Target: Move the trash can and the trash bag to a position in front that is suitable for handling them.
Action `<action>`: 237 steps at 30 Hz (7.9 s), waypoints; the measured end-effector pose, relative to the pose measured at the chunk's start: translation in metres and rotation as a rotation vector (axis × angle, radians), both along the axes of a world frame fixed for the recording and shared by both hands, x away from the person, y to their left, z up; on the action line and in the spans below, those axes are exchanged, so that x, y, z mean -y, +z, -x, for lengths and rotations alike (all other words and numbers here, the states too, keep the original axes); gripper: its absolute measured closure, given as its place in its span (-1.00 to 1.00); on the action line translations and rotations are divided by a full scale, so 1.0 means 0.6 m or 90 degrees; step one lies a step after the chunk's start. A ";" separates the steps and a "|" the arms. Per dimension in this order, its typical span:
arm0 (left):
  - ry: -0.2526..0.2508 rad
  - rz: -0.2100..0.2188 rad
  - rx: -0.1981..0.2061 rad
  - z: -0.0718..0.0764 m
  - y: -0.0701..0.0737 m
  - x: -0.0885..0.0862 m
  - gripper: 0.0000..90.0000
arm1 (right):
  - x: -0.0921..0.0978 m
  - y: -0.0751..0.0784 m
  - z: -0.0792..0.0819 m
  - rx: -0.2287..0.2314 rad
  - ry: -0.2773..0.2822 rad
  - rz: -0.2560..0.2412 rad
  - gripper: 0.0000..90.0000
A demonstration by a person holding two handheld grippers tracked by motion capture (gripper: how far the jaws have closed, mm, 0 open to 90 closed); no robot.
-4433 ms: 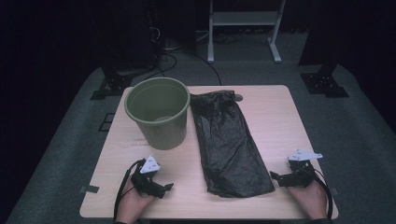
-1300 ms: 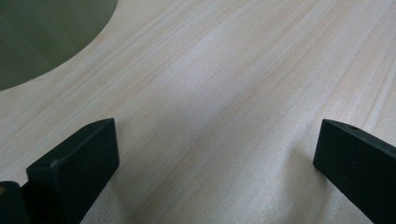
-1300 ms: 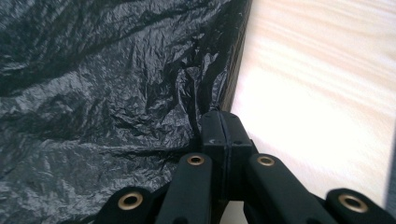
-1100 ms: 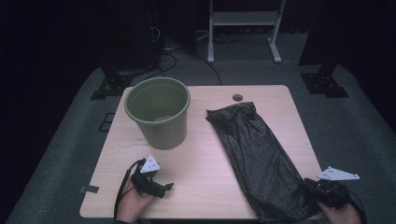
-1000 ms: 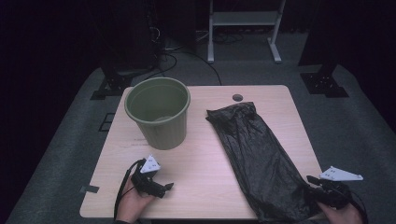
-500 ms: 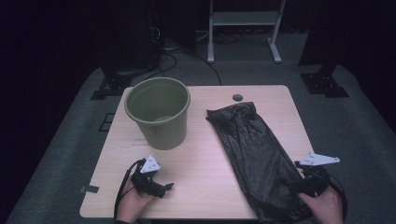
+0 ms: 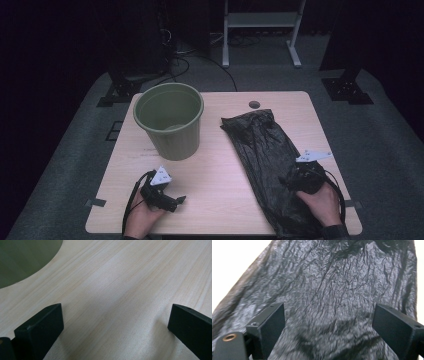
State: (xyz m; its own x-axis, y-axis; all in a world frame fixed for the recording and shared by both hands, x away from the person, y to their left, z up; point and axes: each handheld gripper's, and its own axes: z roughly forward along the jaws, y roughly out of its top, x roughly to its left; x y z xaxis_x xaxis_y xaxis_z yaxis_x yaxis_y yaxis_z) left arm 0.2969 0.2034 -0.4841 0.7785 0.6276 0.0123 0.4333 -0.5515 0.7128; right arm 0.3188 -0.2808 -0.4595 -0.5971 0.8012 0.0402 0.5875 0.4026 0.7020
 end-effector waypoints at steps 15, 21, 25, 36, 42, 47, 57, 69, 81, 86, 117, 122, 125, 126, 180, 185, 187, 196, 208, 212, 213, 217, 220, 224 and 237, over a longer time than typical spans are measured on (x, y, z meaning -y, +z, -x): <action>0.001 0.000 0.000 0.000 0.000 0.000 -1.00 | -0.011 -0.037 -0.022 0.010 0.002 0.020 -0.72; 0.008 0.015 -0.010 -0.001 0.001 -0.008 -1.00 | -0.007 -0.043 -0.019 0.025 0.005 0.006 -0.73; 0.016 0.019 -0.015 0.000 0.008 -0.013 -1.00 | -0.007 -0.044 -0.017 0.029 0.001 0.003 -0.73; 0.017 0.028 0.005 0.003 0.035 -0.017 -1.00 | -0.007 -0.045 -0.015 0.033 0.002 -0.001 -0.73; 0.020 0.031 0.018 0.000 0.057 -0.019 -1.00 | -0.007 -0.045 -0.015 0.033 0.001 -0.001 -0.73; 0.024 0.038 0.031 -0.002 0.077 -0.023 -1.00 | -0.007 -0.045 -0.015 0.033 0.001 -0.001 -0.73; 0.029 0.057 0.044 -0.007 0.117 -0.032 -1.00 | -0.007 -0.045 -0.015 0.033 0.002 -0.001 -0.73; 0.042 0.071 0.048 -0.013 0.159 -0.047 -1.00 | -0.007 -0.045 -0.015 0.033 0.002 -0.001 -0.73; 0.065 0.074 0.048 -0.026 0.203 -0.057 -1.00 | -0.007 -0.045 -0.015 0.033 0.002 -0.001 -0.73; 0.070 0.076 0.051 -0.032 0.223 -0.063 -1.00 | -0.007 -0.045 -0.015 0.033 0.001 -0.001 -0.73; 0.113 0.088 0.076 -0.082 0.323 -0.092 -1.00 | -0.007 -0.045 -0.015 0.033 0.001 -0.001 -0.73; 0.131 0.096 0.074 -0.103 0.322 -0.103 -1.00 | -0.007 -0.045 -0.015 0.033 0.001 -0.001 -0.73; 0.133 0.100 0.066 -0.116 0.321 -0.107 -1.00 | -0.007 -0.045 -0.015 0.033 0.001 -0.001 -0.73; 0.138 0.098 0.063 -0.123 0.319 -0.108 -1.00 | -0.007 -0.045 -0.015 0.033 0.001 -0.002 -0.73; 0.158 0.095 0.017 -0.191 0.277 -0.086 -1.00 | -0.007 -0.045 -0.015 0.033 0.000 -0.002 -0.73; 0.157 0.114 0.017 -0.181 0.271 -0.078 -1.00 | -0.007 -0.045 -0.015 0.033 0.000 -0.001 -0.73; 0.151 0.121 0.009 -0.174 0.270 -0.072 -1.00 | -0.007 -0.045 -0.015 0.033 0.000 -0.001 -0.72; 0.116 0.122 0.016 -0.149 0.266 -0.042 -1.00 | -0.007 -0.045 -0.015 0.033 0.000 -0.001 -0.72; 0.077 0.111 0.014 -0.119 0.262 0.001 -1.00 | -0.007 -0.045 -0.015 0.033 0.000 -0.001 -0.73; 0.072 0.116 0.016 -0.109 0.261 0.013 -1.00 | -0.007 -0.045 -0.015 0.033 0.000 -0.001 -0.73; 0.072 0.114 0.015 -0.107 0.261 0.015 -1.00 | -0.007 -0.045 -0.015 0.033 0.000 -0.001 -0.73; 0.063 0.117 0.014 -0.099 0.260 0.025 -1.00 | -0.007 -0.045 -0.015 0.033 0.000 -0.001 -0.72; 0.058 0.117 0.014 -0.093 0.260 0.032 -1.00 | -0.007 -0.045 -0.015 0.033 0.000 -0.001 -0.73; 0.057 0.125 0.016 -0.079 0.258 0.044 -1.00 | -0.007 -0.045 -0.015 0.033 0.000 -0.001 -0.72; 0.030 0.123 0.016 -0.042 0.258 0.071 -0.99 | -0.007 -0.045 -0.015 0.033 0.000 -0.001 -0.73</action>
State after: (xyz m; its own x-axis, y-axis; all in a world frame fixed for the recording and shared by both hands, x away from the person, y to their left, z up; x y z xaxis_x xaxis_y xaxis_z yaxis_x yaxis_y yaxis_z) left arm 0.3221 0.1608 -0.3291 0.7491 0.6559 -0.0929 0.4365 -0.3833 0.8140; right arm 0.3277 -0.2766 -0.4867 -0.5979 0.8015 0.0098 0.5504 0.4017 0.7319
